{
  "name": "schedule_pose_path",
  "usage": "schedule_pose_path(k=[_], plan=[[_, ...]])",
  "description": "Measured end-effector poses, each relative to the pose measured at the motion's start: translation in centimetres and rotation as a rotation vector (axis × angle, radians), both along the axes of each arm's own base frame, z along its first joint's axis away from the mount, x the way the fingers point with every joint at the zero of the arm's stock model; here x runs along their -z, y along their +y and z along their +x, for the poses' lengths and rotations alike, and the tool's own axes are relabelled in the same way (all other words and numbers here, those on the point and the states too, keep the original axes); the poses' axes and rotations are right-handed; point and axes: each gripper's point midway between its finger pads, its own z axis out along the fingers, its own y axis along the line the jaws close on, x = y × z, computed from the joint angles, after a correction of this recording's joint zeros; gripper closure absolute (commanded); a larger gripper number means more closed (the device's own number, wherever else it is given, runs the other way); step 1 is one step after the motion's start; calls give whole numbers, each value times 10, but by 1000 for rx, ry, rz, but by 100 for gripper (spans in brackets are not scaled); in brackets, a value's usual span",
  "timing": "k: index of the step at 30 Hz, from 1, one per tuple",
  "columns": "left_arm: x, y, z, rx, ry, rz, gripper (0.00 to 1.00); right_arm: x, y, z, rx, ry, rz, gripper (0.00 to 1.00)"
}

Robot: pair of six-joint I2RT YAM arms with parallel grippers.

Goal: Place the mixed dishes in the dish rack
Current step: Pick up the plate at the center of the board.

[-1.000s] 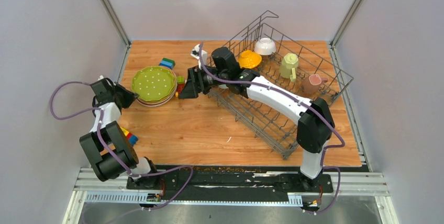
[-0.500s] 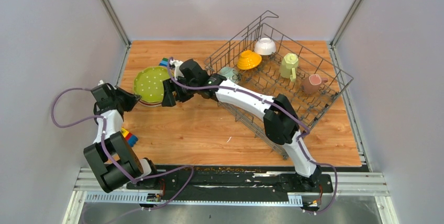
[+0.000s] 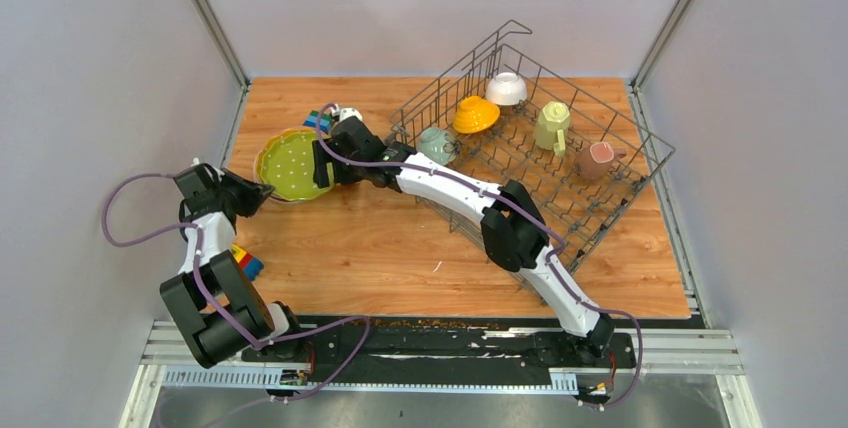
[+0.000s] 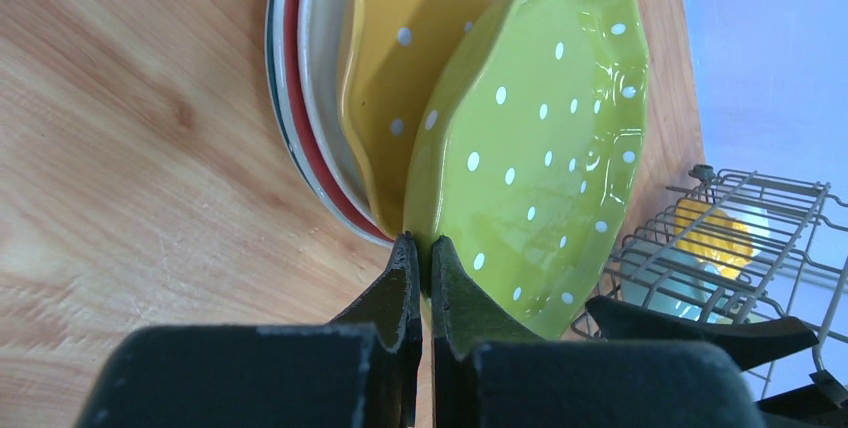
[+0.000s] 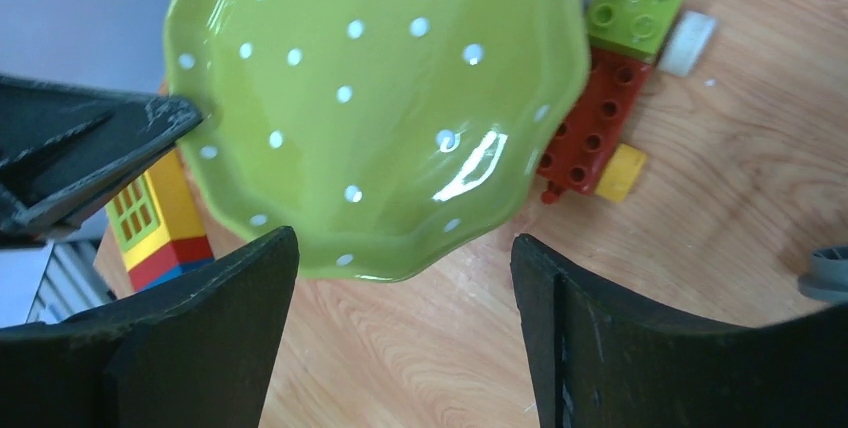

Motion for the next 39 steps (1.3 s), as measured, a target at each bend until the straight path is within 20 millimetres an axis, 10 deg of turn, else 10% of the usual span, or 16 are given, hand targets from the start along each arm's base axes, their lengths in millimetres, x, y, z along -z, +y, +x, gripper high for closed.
schedule_pose_path(k=[18,32,39], plan=[[16,-5,-7,-22,13,-56,100,38,1,23,178,80,18,35],[21,-3,-10,-40,14,-73,100,31,11,42,216,73,157,98],[21,-6,-11,-16,8,-71,91,36,5,37,207,68,159,100]])
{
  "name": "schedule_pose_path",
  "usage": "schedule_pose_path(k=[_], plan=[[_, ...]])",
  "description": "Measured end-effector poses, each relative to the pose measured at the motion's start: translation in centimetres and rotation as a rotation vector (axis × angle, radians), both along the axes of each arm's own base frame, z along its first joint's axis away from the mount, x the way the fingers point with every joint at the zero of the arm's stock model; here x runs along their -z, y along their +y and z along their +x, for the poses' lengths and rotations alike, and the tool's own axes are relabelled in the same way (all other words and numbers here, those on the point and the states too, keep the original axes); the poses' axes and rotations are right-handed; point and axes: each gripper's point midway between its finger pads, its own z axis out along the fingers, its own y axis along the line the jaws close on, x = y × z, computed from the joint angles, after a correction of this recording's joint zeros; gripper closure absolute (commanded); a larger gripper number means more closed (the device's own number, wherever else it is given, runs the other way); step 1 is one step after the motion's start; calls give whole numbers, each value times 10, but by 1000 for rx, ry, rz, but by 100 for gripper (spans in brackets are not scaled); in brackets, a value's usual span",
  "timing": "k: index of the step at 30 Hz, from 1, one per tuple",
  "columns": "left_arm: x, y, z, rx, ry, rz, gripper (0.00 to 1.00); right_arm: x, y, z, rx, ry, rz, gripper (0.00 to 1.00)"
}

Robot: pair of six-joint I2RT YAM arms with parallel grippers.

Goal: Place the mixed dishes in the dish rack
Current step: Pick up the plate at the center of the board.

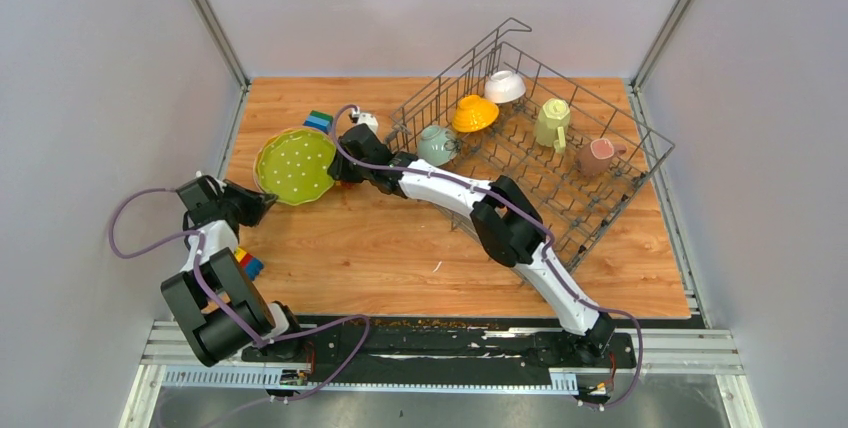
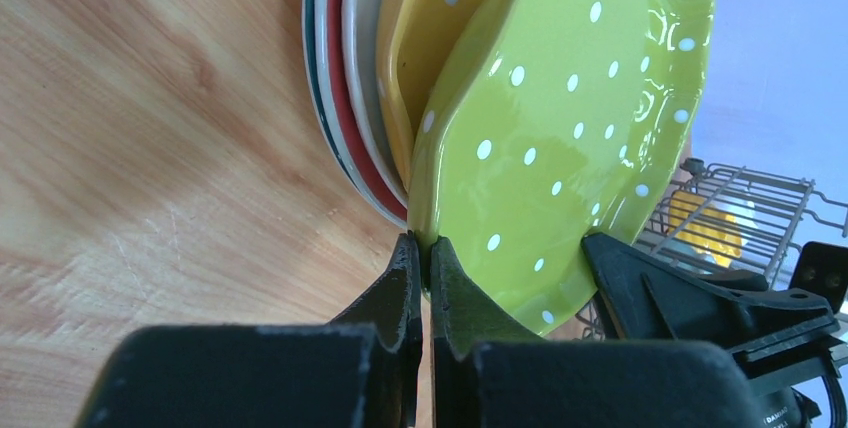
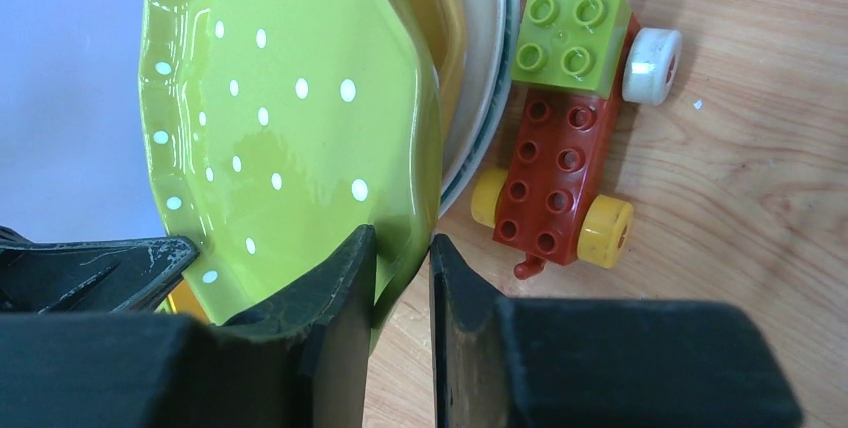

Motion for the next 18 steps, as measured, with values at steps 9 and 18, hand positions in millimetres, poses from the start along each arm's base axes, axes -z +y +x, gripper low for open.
schedule_pose_path(k=[9,18], plan=[[-7,-4,-1,26,-20,10,40,-11,-8,-9,-46,-30,-18,100],[-15,-3,-4,28,-29,40,28,-24,-13,-19,-77,-30,-13,100]])
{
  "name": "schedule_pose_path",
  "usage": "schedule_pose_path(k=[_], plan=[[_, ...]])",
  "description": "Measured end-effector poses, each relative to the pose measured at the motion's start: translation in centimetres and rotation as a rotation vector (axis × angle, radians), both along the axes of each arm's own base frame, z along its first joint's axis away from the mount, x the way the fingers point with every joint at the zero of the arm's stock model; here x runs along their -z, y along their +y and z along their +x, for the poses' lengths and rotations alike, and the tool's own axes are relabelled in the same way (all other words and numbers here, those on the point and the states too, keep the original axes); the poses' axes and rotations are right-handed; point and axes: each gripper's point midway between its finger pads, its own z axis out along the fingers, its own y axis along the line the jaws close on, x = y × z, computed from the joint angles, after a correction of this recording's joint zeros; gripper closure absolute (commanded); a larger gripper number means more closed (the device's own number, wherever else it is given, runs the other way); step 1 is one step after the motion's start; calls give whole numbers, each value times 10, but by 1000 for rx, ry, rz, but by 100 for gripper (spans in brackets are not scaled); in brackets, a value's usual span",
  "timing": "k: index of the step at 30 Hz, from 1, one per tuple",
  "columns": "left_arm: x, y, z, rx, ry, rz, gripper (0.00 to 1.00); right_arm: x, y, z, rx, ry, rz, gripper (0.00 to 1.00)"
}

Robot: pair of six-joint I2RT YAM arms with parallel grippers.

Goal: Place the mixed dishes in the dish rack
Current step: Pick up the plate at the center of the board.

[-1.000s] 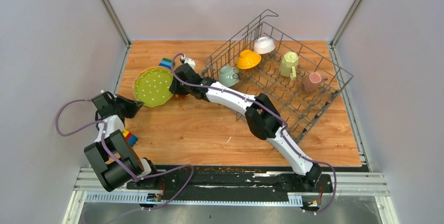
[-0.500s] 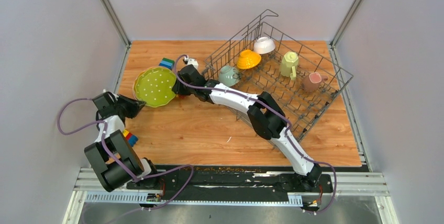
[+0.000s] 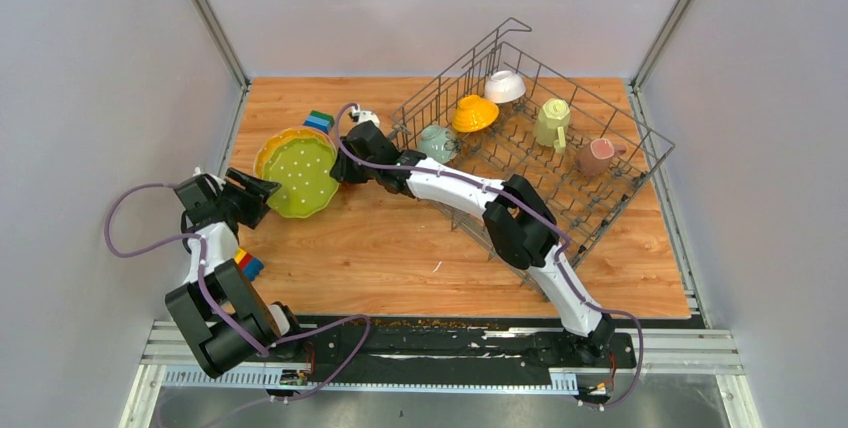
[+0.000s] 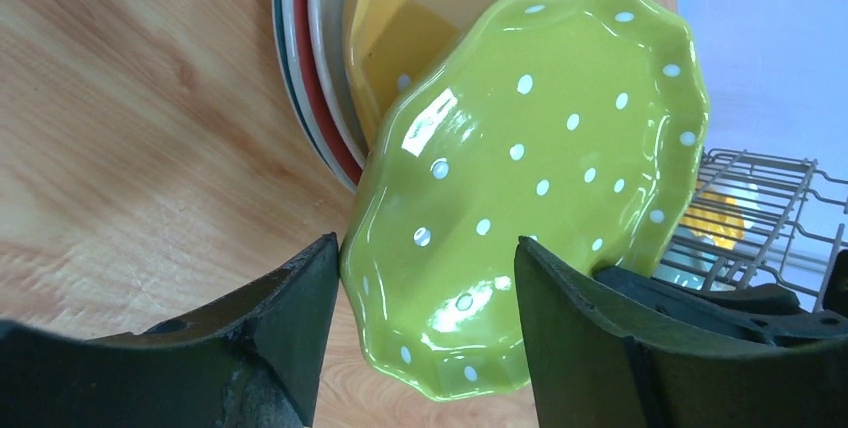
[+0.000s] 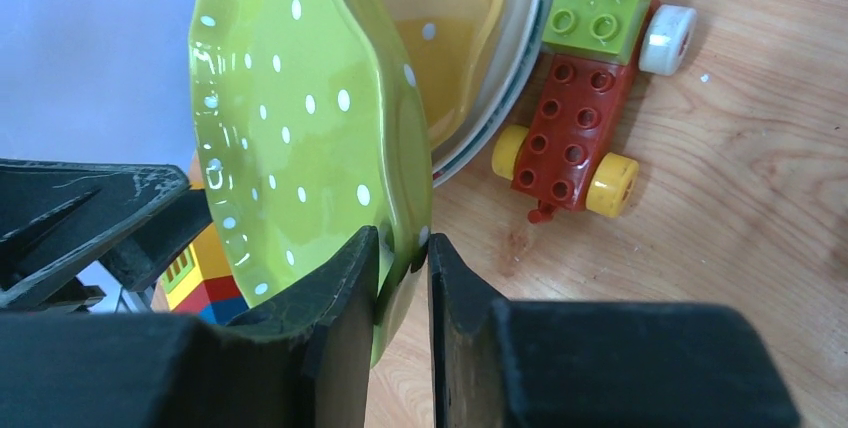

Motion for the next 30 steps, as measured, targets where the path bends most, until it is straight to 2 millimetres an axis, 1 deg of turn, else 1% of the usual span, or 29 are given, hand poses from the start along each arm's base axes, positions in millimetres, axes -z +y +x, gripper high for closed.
schedule_pose_path(k=[1,4,9,17,20,25,30], plan=[[1,0,0,0,3,3,26,-1,0,-1,-5,2,2,100],[2,2,-1,-4,8,13,25,-8,2,-4,-23,5,16,100],[3,3,-3,-15,3,27,24,-10,0,-11,-55,33,12,100],[20,-2,-9,-27,-5,10,24,-9,-1,-23,-110,89,1,100],[21,-4,-8,-23,-20,7,26,-9,-2,-25,-129,107,4,100],[20,-9,-7,-9,-55,-12,29,-19,-4,-24,-159,126,21,100],[13,-12,-4,3,-104,-20,33,-29,-5,-26,-205,139,41,100]])
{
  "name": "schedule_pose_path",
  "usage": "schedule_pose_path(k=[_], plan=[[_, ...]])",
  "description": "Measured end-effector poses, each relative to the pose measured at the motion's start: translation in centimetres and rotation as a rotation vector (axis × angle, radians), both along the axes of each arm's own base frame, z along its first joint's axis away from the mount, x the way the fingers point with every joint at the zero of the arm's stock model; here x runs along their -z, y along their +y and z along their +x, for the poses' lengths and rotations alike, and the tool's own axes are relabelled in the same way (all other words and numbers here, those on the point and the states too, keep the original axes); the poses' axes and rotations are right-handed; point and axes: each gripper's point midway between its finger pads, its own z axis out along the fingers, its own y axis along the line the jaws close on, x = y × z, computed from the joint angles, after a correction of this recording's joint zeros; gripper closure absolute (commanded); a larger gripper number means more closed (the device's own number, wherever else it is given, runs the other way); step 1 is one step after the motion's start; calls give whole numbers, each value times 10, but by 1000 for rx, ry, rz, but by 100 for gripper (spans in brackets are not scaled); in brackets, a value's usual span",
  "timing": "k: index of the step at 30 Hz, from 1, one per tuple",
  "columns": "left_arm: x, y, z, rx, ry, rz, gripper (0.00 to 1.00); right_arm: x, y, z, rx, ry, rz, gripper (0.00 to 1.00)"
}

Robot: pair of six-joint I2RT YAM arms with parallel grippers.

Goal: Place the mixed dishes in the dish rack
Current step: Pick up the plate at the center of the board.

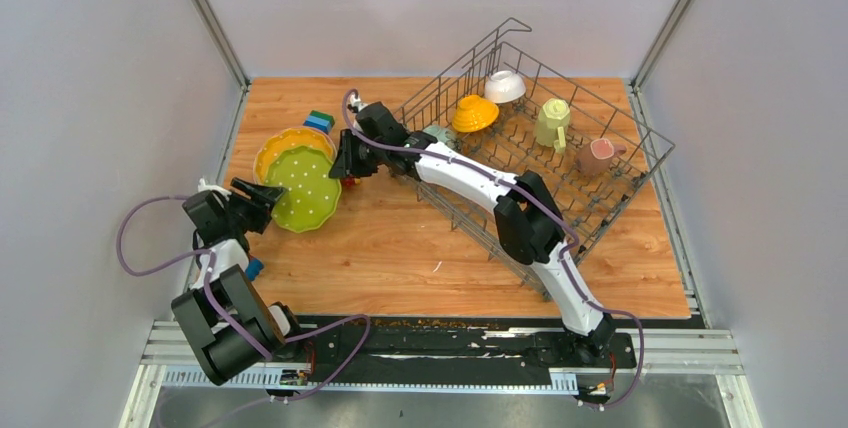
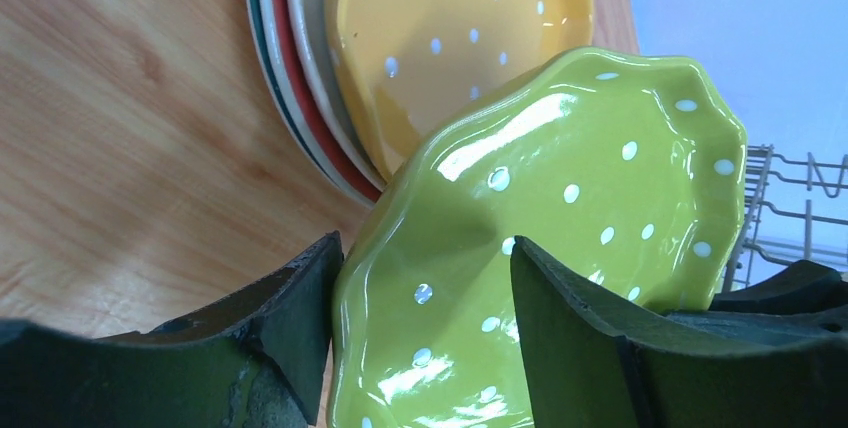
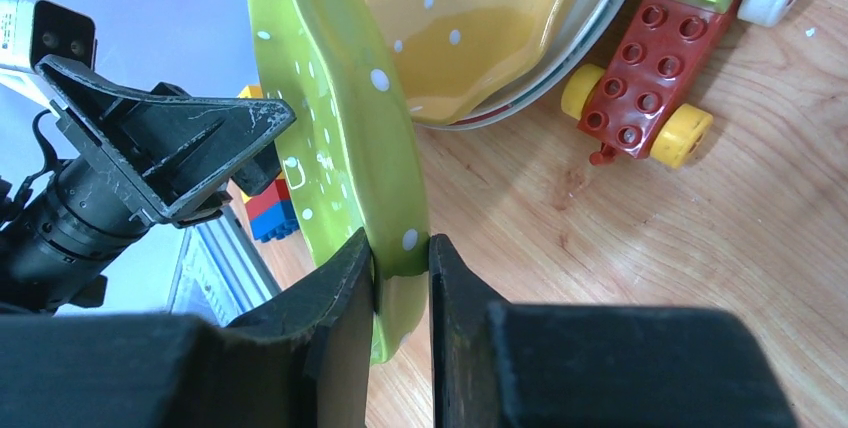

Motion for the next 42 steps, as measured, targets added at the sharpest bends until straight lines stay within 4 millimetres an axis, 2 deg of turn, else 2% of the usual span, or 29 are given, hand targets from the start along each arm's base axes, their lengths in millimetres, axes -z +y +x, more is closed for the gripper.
schedule_pose_path(k=[5,10,16,23,28,34,36,39,42], plan=[[-10,-1,1,2,-50,4,44,-3,-4,2,-25,14,16,100],[-27,-1,4,-3,-113,7,50,-6,-10,7,-43,29,32,100],[-61,-4,5,16,-219,28,49,-19,-17,9,-57,13,46,100],[-113,-13,10,107,-351,69,49,-52,-27,1,-69,-23,75,100],[-142,-28,8,212,-423,53,59,-67,-31,-8,-91,-30,97,100],[-162,-40,5,288,-495,31,74,-80,-37,-17,-104,-35,123,100],[-167,-44,4,310,-510,21,82,-85,-41,-19,-98,-40,126,100],[-176,-50,3,338,-529,19,98,-93,-46,-21,-84,-52,130,100],[-186,-55,3,368,-549,23,100,-101,-51,-24,-73,-65,137,100]])
